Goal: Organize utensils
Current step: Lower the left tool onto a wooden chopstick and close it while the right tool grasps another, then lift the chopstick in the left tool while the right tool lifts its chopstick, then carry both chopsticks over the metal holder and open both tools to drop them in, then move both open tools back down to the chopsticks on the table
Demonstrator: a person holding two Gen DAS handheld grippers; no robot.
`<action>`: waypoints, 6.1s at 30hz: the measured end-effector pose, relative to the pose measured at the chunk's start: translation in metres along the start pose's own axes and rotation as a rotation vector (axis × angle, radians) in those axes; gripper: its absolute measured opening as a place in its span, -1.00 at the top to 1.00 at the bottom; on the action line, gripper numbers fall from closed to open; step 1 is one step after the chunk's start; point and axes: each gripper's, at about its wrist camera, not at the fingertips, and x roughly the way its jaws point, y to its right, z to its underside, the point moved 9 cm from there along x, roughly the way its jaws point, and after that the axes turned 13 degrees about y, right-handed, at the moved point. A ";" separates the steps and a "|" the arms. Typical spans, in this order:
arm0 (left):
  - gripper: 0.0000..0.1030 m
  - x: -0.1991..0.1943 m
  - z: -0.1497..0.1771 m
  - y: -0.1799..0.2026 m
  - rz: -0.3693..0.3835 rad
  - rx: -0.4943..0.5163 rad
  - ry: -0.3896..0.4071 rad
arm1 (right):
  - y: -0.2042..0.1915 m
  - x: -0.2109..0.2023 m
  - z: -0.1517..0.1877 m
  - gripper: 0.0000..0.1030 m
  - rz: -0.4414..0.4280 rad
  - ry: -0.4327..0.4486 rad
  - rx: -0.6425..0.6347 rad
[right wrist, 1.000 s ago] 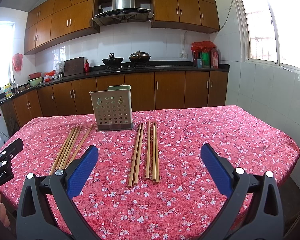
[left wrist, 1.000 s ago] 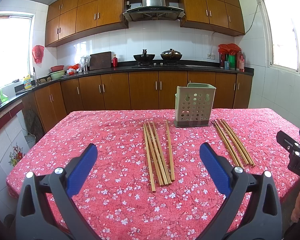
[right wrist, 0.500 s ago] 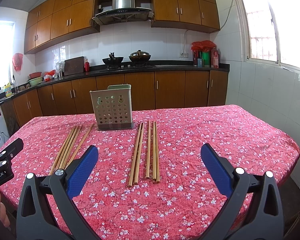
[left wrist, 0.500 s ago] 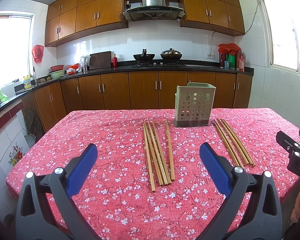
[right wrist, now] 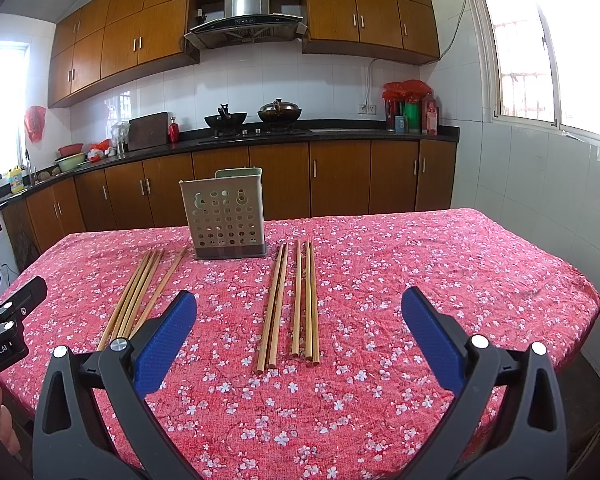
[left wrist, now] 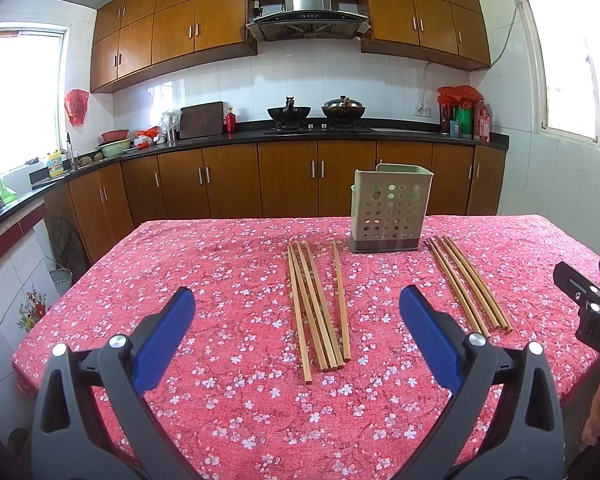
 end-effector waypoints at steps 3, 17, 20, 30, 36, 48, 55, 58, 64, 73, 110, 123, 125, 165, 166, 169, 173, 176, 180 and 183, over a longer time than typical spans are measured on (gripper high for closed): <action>-0.92 0.003 0.003 -0.002 -0.012 0.005 -0.007 | 0.002 0.001 0.001 -0.97 0.001 -0.002 0.000; -0.84 0.074 0.049 -0.042 -0.059 -0.079 -0.294 | 0.036 0.089 0.048 -0.13 0.049 -0.310 0.045; -0.54 0.092 0.054 -0.047 -0.055 -0.085 -0.345 | 0.039 0.118 0.063 0.23 0.032 -0.403 0.061; -0.03 0.128 0.082 -0.045 0.001 -0.117 -0.475 | 0.030 0.156 0.097 0.68 -0.022 -0.544 0.042; 0.40 0.144 0.092 -0.037 0.053 -0.166 -0.534 | 0.043 0.167 0.100 0.85 0.032 -0.552 0.018; 0.75 0.158 0.099 -0.015 0.131 -0.171 -0.581 | 0.046 0.171 0.099 0.85 0.037 -0.526 0.006; 0.82 0.180 0.099 -0.017 0.099 -0.101 -0.578 | 0.043 0.166 0.099 0.84 0.026 -0.511 -0.023; 0.83 0.204 0.095 -0.032 0.059 -0.106 -0.569 | 0.048 0.176 0.096 0.85 0.040 -0.504 -0.031; 0.79 0.228 0.090 -0.046 0.062 -0.131 -0.517 | 0.063 0.193 0.092 0.85 0.070 -0.484 0.011; 0.78 0.216 0.091 -0.055 0.057 -0.094 -0.499 | 0.064 0.189 0.095 0.84 0.061 -0.492 0.008; 0.83 0.171 -0.001 -0.082 -0.003 -0.101 -0.281 | 0.068 0.157 -0.016 0.85 0.053 -0.188 -0.008; 0.84 0.168 -0.089 -0.076 0.028 -0.075 -0.138 | 0.058 0.159 -0.081 0.85 0.022 -0.056 -0.002; 0.84 0.167 -0.092 -0.076 0.034 -0.072 -0.133 | 0.055 0.157 -0.086 0.85 0.018 -0.044 0.003; 0.84 0.224 -0.149 0.054 0.257 -0.242 0.010 | -0.037 0.219 -0.133 0.85 -0.238 -0.105 0.166; 0.84 0.226 -0.146 0.052 0.254 -0.243 0.004 | -0.038 0.220 -0.132 0.84 -0.234 -0.107 0.162; 0.64 0.228 -0.143 0.049 0.249 -0.252 -0.005 | -0.040 0.218 -0.135 0.62 -0.225 -0.096 0.146; 0.37 0.218 -0.156 0.037 0.239 -0.270 0.028 | -0.038 0.209 -0.149 0.34 -0.212 -0.046 0.136; 0.24 0.205 -0.167 0.024 0.227 -0.290 0.060 | -0.027 0.195 -0.165 0.34 -0.191 0.010 0.134; 0.14 0.182 -0.175 -0.003 0.199 -0.328 0.090 | 0.000 0.176 -0.170 0.31 -0.139 0.048 0.145; 0.12 0.167 -0.158 -0.030 0.123 -0.295 0.070 | 0.025 0.171 -0.144 0.31 -0.069 -0.008 0.126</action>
